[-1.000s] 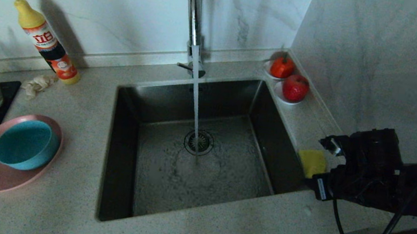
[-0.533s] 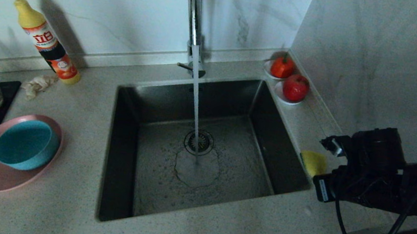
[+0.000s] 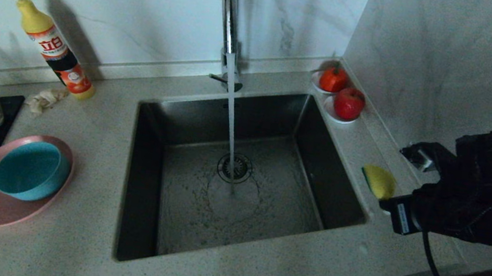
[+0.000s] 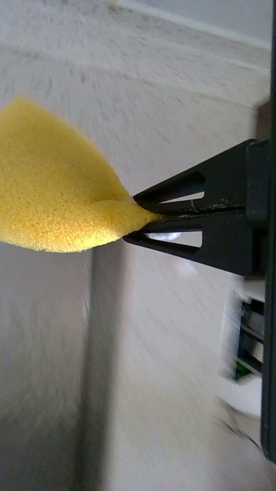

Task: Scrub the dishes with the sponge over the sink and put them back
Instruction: Pick up a bowl and the sponge

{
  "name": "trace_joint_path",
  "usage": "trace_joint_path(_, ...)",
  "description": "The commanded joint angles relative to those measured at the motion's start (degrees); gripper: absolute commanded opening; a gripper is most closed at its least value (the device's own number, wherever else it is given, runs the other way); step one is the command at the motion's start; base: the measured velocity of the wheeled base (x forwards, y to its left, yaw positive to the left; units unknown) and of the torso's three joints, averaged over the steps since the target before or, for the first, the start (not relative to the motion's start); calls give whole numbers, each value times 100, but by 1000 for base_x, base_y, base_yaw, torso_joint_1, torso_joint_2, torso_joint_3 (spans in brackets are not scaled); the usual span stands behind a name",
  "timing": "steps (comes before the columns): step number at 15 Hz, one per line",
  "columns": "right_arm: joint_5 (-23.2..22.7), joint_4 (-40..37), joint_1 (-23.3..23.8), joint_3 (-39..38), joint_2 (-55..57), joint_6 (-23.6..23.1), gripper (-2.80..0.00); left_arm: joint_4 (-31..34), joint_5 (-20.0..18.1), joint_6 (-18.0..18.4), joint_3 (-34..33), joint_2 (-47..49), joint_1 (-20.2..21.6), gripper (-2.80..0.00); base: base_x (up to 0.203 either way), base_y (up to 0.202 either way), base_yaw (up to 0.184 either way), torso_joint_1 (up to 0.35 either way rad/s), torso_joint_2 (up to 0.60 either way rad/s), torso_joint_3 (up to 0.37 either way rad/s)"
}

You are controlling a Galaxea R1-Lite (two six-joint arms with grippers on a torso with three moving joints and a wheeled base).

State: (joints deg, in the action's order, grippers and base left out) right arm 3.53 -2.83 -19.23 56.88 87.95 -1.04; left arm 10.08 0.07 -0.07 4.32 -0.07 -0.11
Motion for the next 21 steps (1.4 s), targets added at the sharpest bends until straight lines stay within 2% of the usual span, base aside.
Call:
trace_joint_path(1, -242, -723, -413, 221, -794, 3, -280, 3, 1, -1, -1, -1, 2, -280, 0, 0, 0, 0, 0, 0)
trace_joint_path(6, -276, -1448, -1539, 330, -1150, 22, -280, 3, 1, -1, -1, -1, 2, -280, 0, 0, 0, 0, 0, 0)
trace_joint_path(10, -277, -1849, -2202, 331, -1183, 60, -280, 3, 1, -1, -1, -1, 2, -280, 0, 0, 0, 0, 0, 0)
trace_joint_path(13, -275, -2050, -2662, 269, -1312, 266, -280, 3, 1, -1, -1, -1, 2, -280, 0, 0, 0, 0, 0, 0)
trace_joint_path(18, -123, -2315, -2970, 232, -1362, 298, -280, 3, -4, -1, -1, -10, 2, -280, 0, 0, 0, 0, 0, 0)
trace_joint_path(21, 41, -2402, -3394, 266, -1344, 282, -280, 3, 1, -1, -1, -1, 2, -280, 0, 0, 0, 0, 0, 0)
